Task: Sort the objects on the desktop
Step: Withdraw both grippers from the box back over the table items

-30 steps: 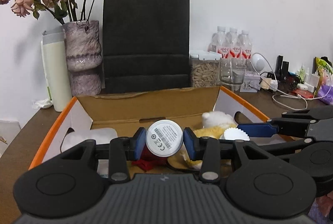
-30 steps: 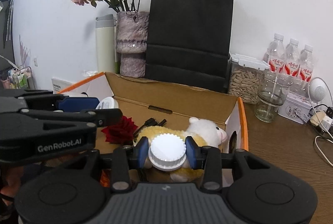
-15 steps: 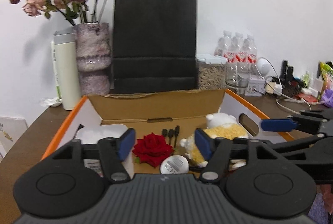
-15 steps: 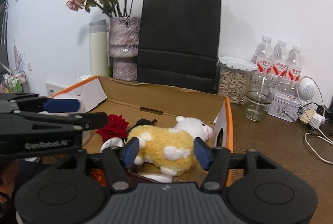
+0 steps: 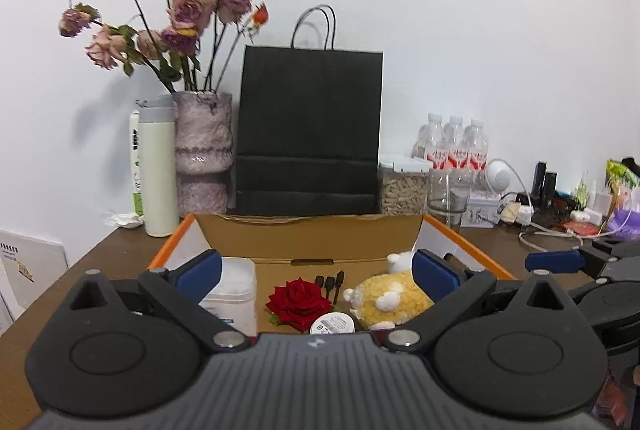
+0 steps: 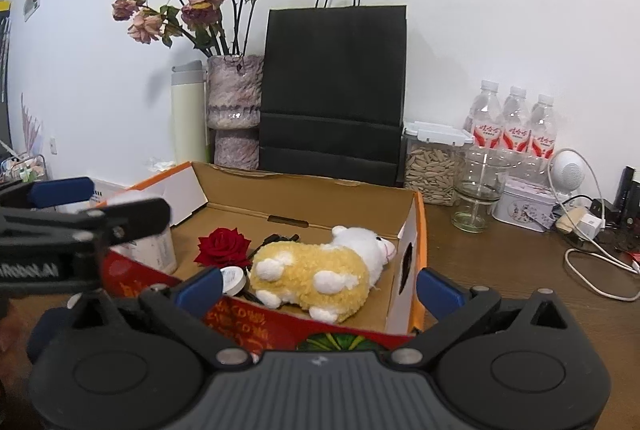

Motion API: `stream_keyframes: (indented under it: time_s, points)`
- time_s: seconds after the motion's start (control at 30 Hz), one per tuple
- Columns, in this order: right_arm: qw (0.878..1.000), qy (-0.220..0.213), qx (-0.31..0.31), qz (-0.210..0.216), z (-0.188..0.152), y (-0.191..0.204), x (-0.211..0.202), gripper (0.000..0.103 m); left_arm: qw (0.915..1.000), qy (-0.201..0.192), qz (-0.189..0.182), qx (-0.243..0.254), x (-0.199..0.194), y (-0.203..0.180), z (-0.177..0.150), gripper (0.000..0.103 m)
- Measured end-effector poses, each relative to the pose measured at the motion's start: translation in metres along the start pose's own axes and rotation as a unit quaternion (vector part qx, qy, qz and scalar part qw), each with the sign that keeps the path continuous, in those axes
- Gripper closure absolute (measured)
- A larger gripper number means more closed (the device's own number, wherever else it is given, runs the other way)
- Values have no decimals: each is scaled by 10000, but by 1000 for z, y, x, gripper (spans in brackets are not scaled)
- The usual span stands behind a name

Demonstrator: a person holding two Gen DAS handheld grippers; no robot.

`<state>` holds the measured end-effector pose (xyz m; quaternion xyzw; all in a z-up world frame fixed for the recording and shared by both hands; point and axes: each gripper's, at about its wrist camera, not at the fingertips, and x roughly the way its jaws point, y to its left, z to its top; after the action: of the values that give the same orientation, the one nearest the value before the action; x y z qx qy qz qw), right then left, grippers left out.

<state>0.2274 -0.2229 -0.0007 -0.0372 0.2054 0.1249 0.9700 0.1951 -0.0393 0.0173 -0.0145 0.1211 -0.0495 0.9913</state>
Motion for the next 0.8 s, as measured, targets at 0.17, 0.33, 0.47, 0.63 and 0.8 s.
stream_keyframes:
  time_s: [0.17, 0.33, 0.47, 0.63, 0.8]
  points:
    - [9999, -85, 126, 5, -3, -2, -27, 0, 9999, 30, 40, -156, -28, 13, 2, 0]
    - [9999, -31, 150, 13, -17, -1, -55, 0, 9997, 166, 141, -110, -56, 29, -4, 0]
    - [9998, 172, 83, -14, -35, 0, -71, 0, 9992, 327, 231, -51, -74, 44, -14, 0]
    - [9981, 620, 30, 21, -62, 0, -81, 0, 9977, 544, 402, -56, -93, 59, -30, 0]
    - [9939, 1092, 9, 162, -85, 2, -79, 0, 9957, 733, 524, -195, -105, 71, -44, 0]
